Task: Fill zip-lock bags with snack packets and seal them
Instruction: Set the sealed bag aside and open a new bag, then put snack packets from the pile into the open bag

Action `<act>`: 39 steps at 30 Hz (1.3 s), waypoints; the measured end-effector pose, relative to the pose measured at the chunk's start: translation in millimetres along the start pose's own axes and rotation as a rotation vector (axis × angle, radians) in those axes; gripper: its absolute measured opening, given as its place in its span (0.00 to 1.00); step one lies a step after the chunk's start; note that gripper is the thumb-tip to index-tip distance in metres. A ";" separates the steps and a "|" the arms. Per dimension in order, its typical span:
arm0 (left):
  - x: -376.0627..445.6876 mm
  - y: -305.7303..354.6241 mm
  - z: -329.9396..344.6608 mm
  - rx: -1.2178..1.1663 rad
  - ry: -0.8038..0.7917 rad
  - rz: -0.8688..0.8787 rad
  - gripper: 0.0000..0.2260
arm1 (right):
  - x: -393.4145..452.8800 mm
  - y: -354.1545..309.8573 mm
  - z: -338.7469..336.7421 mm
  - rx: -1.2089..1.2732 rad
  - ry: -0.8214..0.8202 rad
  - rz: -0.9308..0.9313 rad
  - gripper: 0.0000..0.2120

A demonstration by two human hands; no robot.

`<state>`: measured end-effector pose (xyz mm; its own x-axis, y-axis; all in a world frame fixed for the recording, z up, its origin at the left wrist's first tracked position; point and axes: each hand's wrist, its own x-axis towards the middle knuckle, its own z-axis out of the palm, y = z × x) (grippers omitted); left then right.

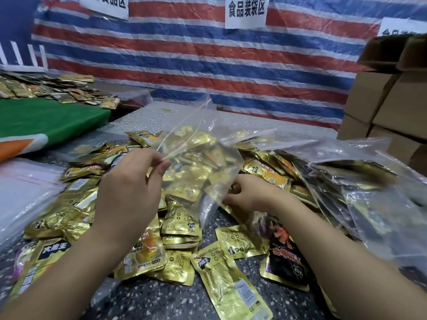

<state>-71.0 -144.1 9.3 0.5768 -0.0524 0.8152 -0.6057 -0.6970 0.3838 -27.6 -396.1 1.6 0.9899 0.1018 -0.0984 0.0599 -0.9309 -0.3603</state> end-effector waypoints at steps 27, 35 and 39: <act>-3.4 1.8 8.0 -0.213 -0.322 0.152 0.05 | -48.9 -24.9 -129.4 1.604 0.511 -0.413 0.15; -5.1 3.3 8.1 -0.224 -0.346 0.169 0.05 | -63.3 -67.1 -119.6 0.639 0.184 -0.572 0.16; -3.6 5.3 6.3 -0.257 -0.309 0.154 0.04 | -68.0 -72.8 -122.7 -0.023 0.090 -0.457 0.12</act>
<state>-72.8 -152.2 5.7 0.5825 -0.3806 0.7182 -0.7918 -0.4653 0.3956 -83.5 -378.3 148.3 0.8685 0.4733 0.1471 0.4943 -0.8053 -0.3274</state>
